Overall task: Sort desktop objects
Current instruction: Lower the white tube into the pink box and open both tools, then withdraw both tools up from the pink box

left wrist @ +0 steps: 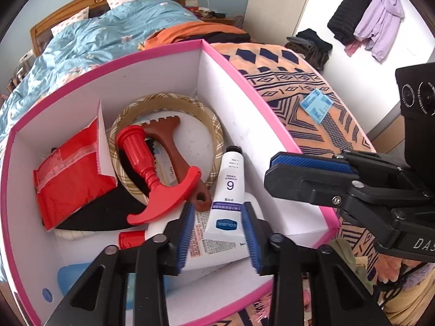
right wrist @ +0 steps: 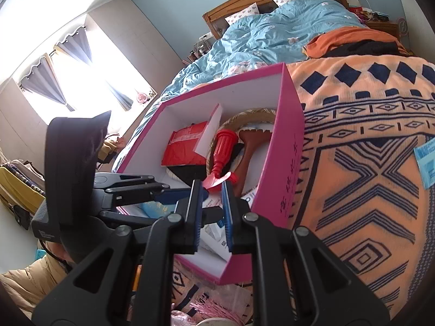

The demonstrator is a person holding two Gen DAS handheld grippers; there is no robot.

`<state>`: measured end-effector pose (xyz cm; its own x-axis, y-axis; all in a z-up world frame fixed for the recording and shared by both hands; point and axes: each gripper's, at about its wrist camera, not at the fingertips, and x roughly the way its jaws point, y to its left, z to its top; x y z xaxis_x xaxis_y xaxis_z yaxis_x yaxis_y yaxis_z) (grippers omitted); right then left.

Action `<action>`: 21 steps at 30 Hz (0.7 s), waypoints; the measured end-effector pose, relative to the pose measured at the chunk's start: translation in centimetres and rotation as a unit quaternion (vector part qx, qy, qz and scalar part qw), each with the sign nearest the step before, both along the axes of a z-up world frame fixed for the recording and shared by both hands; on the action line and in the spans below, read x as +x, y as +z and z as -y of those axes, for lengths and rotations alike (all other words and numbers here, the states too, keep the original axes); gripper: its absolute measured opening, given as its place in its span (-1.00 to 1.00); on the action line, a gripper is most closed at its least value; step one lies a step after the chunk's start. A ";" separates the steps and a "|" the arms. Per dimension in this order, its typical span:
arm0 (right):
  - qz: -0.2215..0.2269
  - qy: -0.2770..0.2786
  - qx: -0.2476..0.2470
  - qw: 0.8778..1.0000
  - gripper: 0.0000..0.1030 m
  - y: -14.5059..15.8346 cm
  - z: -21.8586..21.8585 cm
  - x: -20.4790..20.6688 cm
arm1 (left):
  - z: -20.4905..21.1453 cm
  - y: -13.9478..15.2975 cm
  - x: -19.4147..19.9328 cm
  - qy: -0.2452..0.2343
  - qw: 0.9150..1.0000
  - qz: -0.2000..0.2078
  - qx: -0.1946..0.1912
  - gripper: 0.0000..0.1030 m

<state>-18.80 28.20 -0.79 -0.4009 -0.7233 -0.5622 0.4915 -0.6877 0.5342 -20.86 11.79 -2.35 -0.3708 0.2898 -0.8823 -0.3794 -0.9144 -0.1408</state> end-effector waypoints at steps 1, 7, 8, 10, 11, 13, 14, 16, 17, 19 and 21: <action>0.000 0.001 -0.002 1.000 -0.67 0.0 0.0 0.2 | 0.1 0.1 0.1 0.002 1.000 -0.001 0.001 -0.17; -0.006 0.000 -0.008 1.000 -0.67 0.1 -0.3 1.5 | 0.4 1.2 2.2 0.011 0.999 -0.037 0.001 0.04; -0.007 0.001 -0.009 1.000 -0.67 0.1 -0.3 1.7 | 0.5 1.5 2.8 0.014 0.999 -0.047 -0.002 0.11; -0.011 0.002 -0.011 1.000 -0.66 0.2 -0.2 2.5 | 0.6 2.0 3.5 0.021 0.998 -0.059 -0.003 0.22; -0.013 0.003 -0.013 1.000 -0.65 0.3 -0.3 2.8 | 0.8 2.3 4.2 0.026 0.997 -0.068 -0.005 0.26; -0.020 0.004 -0.014 1.000 -0.62 0.5 -0.2 3.7 | 1.0 2.8 5.2 0.033 0.996 -0.082 -0.013 0.35; -0.026 0.004 -0.013 1.000 -0.57 0.6 -0.1 4.3 | 1.2 3.1 5.7 0.038 0.995 -0.091 -0.016 0.42; -0.034 0.004 -0.010 0.999 -0.50 0.8 0.1 5.3 | 1.7 3.7 7.1 0.048 0.993 -0.110 -0.019 0.54; -0.040 0.004 -0.007 0.999 -0.47 1.0 0.2 5.9 | 1.9 3.8 7.7 0.051 0.992 -0.115 -0.020 0.61; -0.049 0.003 -0.003 0.999 -0.35 1.1 0.4 7.0 | 2.5 4.3 9.0 0.066 0.989 -0.128 -0.023 0.63; -0.057 -0.001 0.004 0.998 -0.15 1.2 0.6 8.1 | 3.3 4.4 10.0 0.075 0.988 -0.131 -0.026 0.67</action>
